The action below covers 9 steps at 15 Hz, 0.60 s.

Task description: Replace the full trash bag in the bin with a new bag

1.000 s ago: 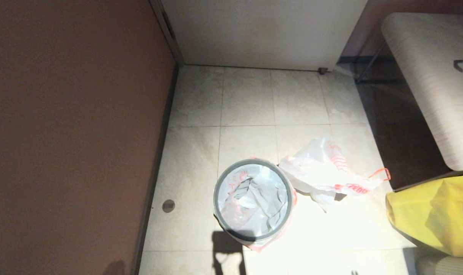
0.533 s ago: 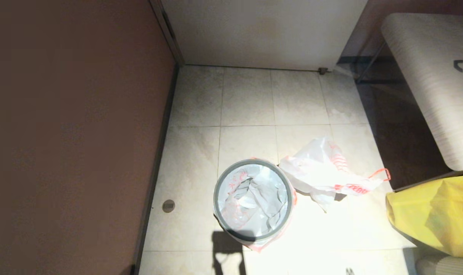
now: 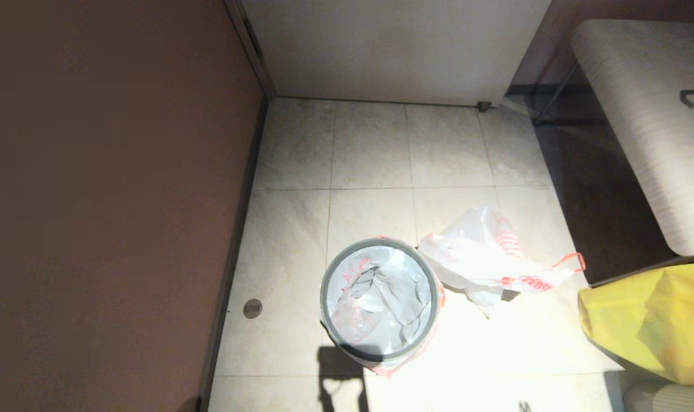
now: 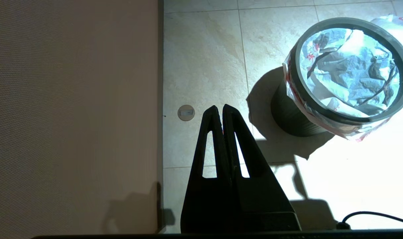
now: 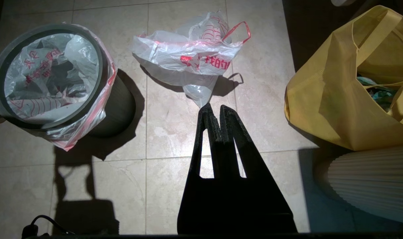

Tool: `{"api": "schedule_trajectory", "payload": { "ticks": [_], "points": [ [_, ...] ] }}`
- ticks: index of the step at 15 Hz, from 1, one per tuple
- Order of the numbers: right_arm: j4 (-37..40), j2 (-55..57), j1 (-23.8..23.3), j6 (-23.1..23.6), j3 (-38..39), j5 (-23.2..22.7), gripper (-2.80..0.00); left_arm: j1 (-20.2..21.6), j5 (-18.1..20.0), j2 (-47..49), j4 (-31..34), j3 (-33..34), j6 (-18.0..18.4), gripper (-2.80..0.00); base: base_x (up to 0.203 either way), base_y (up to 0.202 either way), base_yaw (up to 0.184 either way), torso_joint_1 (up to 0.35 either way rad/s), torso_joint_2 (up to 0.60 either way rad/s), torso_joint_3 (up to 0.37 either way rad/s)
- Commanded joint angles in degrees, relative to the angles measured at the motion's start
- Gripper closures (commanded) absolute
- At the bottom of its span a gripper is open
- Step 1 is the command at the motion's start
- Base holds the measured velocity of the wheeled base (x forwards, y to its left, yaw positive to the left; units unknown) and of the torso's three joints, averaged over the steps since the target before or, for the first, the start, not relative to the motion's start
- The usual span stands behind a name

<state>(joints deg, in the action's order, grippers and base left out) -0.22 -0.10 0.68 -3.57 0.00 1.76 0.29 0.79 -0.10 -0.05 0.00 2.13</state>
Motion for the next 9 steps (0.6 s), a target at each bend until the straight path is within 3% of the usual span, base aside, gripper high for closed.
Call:
{"api": "schedule_trajectory", "payload": {
  "ticks": [1,6,9],
  "points": [
    [0.0,0.2,0.0,0.0,0.1,0.0,0.00,0.0,0.0,0.0,0.0,0.0,-1.5,0.00,0.000,0.000,0.000,0.000,0.00,0.000],
    [0.0,0.2,0.0,0.0,0.1,0.0,0.00,0.1,-0.9,0.0,-0.1,0.0,-3.7,0.00,0.000,0.000,0.000,0.000,0.00,0.000],
    [0.0,0.2,0.0,0.0,0.1,0.0,0.00,0.0,-0.7,-0.1,0.1,0.1,-2.1,0.00,0.000,0.000,0.000,0.000,0.00,0.000]
  ]
}}
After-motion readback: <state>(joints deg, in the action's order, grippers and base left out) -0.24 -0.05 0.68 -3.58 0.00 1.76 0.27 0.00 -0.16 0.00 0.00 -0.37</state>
